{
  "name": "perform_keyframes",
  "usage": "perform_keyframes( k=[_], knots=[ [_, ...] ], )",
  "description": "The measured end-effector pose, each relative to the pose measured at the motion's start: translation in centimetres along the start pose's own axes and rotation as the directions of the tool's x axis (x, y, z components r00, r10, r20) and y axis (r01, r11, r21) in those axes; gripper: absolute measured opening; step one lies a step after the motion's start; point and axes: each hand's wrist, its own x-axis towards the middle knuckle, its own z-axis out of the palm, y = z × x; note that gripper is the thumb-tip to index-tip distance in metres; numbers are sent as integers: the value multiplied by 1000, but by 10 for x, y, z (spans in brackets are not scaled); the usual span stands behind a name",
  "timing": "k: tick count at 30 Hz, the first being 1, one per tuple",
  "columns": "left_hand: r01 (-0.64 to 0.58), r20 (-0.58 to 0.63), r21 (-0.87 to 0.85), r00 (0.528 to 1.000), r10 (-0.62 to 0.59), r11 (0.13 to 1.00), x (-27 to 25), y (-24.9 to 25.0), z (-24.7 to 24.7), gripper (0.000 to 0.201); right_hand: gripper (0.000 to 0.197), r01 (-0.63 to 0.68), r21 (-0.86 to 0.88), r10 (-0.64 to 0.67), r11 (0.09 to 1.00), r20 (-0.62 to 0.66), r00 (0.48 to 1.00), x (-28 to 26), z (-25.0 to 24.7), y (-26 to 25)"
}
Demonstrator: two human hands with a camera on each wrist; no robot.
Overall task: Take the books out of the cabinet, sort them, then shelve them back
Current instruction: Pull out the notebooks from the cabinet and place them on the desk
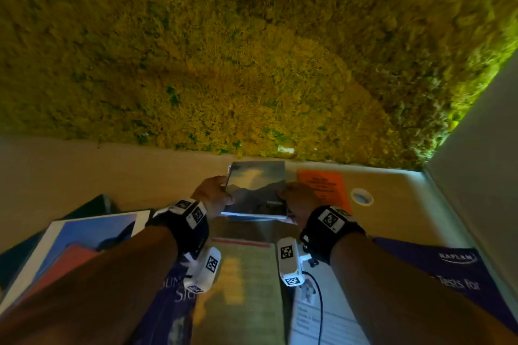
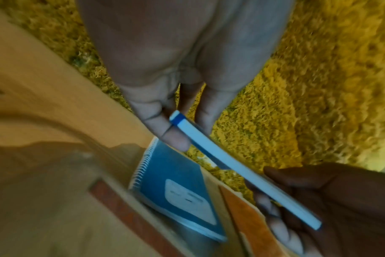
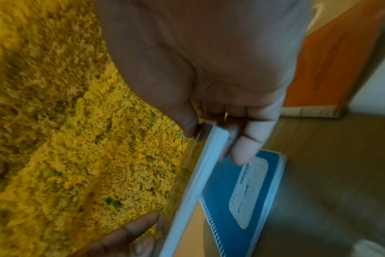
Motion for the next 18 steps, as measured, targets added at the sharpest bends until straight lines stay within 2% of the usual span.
perform_keyframes(
  k=[2,3,4,6,7,8,10,11,12,14,18],
  knots=[
    [11,36,110,999,-15,994,12,-1,-3,23,17,2,-115,-2,993,4,1000,19,5,-2],
    [23,61,172,998,-34,985,19,-5,-2,19,25,6,-185,-5,983,7,1000,29,8,-1],
    [28,95,213,994,-49,977,23,-6,0,24,32,-1,-267,5,964,12,1000,35,12,0],
    [27,204,292,975,-89,956,26,-9,5,65,38,-20,-420,28,908,13,1000,44,19,9],
    [25,233,328,967,-106,944,29,-9,8,78,38,-18,-483,31,875,19,999,47,23,16],
    [6,261,375,959,-112,927,27,-7,8,82,38,-15,-550,34,835,25,999,46,26,22],
    [-12,282,416,952,-117,909,31,-5,11,65,37,-19,-622,21,783,-4,1000,49,30,36],
    [-22,296,407,949,-109,913,33,-4,12,55,37,-24,-611,17,791,-18,1000,51,30,41],
    [-19,300,382,948,-104,924,33,-2,12,54,35,-11,-601,2,799,-16,1000,53,29,43],
    [-20,284,344,955,-84,939,34,0,14,56,34,12,-587,9,810,33,999,56,27,46],
    [-15,284,363,954,-95,932,34,9,13,33,37,56,-524,29,850,153,988,41,15,36]
  ],
)
